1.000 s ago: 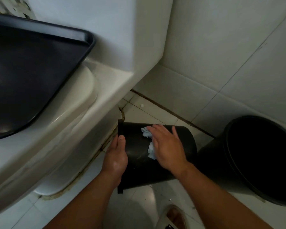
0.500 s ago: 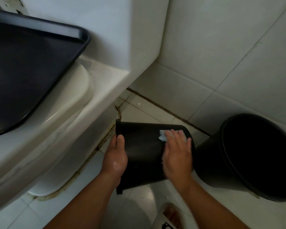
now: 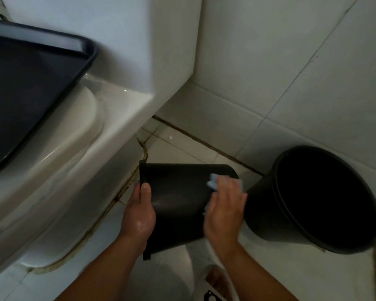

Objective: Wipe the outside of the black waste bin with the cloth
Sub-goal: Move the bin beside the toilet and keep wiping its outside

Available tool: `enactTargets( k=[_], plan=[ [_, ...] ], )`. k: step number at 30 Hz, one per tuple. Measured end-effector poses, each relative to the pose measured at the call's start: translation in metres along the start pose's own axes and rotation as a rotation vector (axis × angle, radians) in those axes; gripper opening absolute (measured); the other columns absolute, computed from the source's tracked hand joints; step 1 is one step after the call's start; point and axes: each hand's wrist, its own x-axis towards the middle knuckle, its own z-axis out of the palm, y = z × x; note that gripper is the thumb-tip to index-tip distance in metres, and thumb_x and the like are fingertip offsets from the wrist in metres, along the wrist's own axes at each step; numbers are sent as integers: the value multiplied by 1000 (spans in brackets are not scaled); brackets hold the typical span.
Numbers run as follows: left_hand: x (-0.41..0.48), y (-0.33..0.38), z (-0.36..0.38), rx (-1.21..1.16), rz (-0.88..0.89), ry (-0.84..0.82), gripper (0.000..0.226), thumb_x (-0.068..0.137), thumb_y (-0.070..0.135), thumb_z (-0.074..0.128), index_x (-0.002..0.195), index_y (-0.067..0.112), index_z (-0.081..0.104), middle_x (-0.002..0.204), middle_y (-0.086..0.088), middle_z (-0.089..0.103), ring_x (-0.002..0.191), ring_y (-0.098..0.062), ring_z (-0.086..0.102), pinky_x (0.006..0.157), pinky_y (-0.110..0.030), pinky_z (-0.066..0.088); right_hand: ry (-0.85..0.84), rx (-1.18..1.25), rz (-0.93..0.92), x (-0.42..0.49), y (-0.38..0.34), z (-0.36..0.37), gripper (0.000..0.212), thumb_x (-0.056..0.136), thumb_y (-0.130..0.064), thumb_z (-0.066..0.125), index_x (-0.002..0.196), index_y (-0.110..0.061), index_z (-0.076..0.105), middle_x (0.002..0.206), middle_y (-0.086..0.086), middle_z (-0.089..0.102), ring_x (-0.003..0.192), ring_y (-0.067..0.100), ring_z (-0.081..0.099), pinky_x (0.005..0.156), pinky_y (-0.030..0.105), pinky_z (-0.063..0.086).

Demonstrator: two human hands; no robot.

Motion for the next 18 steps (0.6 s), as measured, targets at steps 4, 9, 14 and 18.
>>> enactTargets(
  k=[4, 9, 14, 18],
  plan=[
    [1, -4, -1, -8, -3, 17, 45, 104, 55, 31, 132, 31, 58, 125, -9, 63, 107, -25, 62, 100, -49, 48, -252, 2, -546, -33, -63, 3, 56, 99, -36, 36, 154, -29, 28, 161, -2, 30, 154, 18, 12, 123, 49, 9],
    [-3, -5, 0, 15, 34, 60, 51, 106, 50, 31, 149, 28, 47, 134, 5, 49, 119, -16, 48, 105, -32, 34, -220, -124, -394, 15, -22, -4, 58, 96, -45, 26, 152, -29, 30, 159, -4, 34, 151, 16, 20, 121, 59, 16],
    [-7, -1, 1, -24, 37, 44, 51, 106, 50, 31, 151, 30, 43, 129, 3, 48, 115, -15, 44, 99, -32, 32, -20, -1, 48, 25, 24, -9, 46, 105, -36, 25, 148, -27, 40, 155, -4, 42, 149, 12, 23, 123, 54, 14],
    [-2, -4, 2, -21, 9, 35, 53, 103, 58, 30, 146, 33, 47, 131, 1, 53, 115, -21, 51, 105, -39, 37, 31, 16, -35, -17, -5, 7, 51, 102, -28, 40, 152, -23, 36, 160, 1, 33, 153, 21, 17, 121, 58, 17]
  ],
)
